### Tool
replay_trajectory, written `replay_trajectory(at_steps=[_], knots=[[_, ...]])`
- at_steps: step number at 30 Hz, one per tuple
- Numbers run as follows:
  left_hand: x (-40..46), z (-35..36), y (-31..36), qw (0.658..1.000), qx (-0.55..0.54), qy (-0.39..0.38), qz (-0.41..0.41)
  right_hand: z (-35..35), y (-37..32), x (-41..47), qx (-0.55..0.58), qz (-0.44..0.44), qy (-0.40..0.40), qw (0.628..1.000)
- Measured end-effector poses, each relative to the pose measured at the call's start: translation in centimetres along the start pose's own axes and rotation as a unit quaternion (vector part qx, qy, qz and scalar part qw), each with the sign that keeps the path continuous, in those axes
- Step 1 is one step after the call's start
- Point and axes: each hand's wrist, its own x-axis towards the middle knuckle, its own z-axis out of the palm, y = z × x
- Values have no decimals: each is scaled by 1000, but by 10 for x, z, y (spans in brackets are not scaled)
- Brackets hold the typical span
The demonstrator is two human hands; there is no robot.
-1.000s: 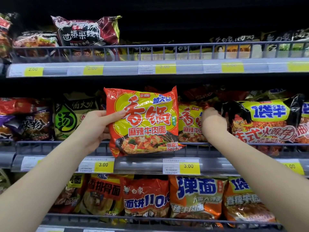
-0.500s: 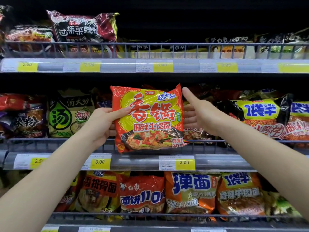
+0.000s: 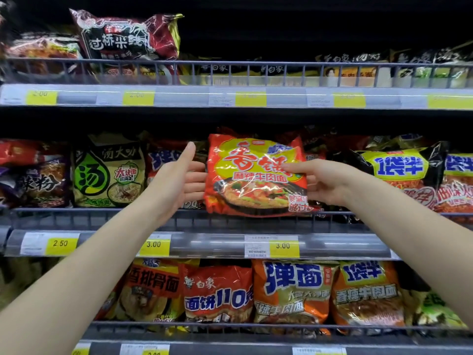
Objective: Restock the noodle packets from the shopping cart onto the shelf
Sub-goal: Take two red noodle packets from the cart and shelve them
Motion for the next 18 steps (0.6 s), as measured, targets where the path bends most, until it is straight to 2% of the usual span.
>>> replay_trajectory(at_steps=[2, 4, 6, 7, 8, 13, 18], knots=[[-7, -5, -5, 997, 66, -15, 41, -9, -2, 3, 19, -15, 42, 999], [-14, -12, -18, 972, 208, -83, 71, -16, -2, 6, 36, -35, 91, 995], [-20, -17, -33, 902, 395, -154, 81, -20, 0, 10, 20, -56, 138, 989], [-21, -19, -38, 864, 461, -176, 100, -22, 0, 12, 7, -64, 151, 986], [-21, -21, -42, 841, 492, -182, 134, -22, 1, 13, -5, -72, 160, 984], [-26, -25, -43, 831, 496, -171, 184, -18, 8, 15, -47, -71, 191, 978], [-29, -23, -41, 829, 502, -171, 176, -16, 17, 20, -81, -51, 209, 973]])
